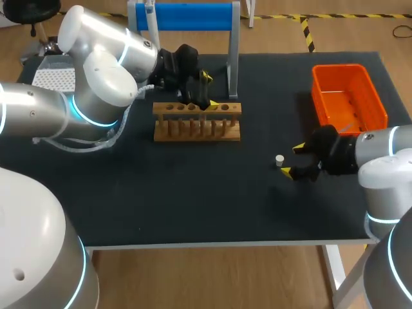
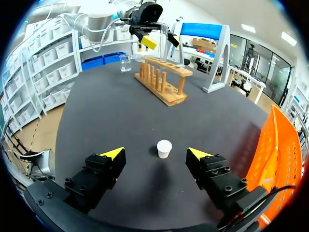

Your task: Invert the test tube, pick up the pipette, mount the tip to pipette, aspirate from beaker and dispense into the tube, eject the tip, return the pipette, and cap with the stopper.

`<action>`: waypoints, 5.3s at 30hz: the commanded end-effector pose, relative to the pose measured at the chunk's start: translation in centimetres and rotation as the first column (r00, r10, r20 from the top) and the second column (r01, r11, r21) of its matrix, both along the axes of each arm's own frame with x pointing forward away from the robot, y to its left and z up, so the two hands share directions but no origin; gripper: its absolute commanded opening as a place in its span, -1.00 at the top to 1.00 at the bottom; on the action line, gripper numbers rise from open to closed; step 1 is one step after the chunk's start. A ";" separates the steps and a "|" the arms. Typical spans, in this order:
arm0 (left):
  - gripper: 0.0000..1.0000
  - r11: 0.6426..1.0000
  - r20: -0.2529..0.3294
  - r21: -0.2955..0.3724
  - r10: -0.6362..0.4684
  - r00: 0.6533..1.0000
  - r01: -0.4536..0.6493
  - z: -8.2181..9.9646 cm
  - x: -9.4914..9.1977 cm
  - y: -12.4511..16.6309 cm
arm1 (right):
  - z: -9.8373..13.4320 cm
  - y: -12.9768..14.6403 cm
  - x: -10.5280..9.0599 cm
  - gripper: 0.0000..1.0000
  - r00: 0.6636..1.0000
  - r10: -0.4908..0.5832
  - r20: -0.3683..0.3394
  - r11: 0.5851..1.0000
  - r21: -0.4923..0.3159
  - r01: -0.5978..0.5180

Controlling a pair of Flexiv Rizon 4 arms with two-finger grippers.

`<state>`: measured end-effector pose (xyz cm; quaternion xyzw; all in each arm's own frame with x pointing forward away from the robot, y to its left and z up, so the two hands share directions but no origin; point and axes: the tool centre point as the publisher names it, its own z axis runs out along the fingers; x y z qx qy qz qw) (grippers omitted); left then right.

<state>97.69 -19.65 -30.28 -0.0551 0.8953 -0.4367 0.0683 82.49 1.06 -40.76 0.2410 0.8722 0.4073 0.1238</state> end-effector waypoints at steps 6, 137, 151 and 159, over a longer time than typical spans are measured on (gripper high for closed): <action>-1.00 1.000 -0.003 0.003 -0.002 1.000 0.002 0.0 0.1 -0.1 | -0.6 0.8 0.8 -0.32 1.000 0.006 -0.012 1.000 -0.010 -0.006; -1.00 1.000 -0.003 0.003 -0.002 1.000 0.002 0.0 0.1 -0.1 | 17.0 9.1 10.8 1.00 0.917 0.399 0.014 0.917 0.016 -0.399; -1.00 1.000 -0.003 0.003 -0.002 1.000 0.002 0.0 0.1 -0.1 | 19.3 13.3 13.7 1.00 0.883 0.469 -0.022 0.883 0.021 -0.468; -1.00 1.000 -0.003 0.003 -0.002 1.000 0.002 0.0 0.1 -0.1 | 19.7 15.7 14.8 1.00 0.867 0.498 -0.031 0.867 0.012 -0.497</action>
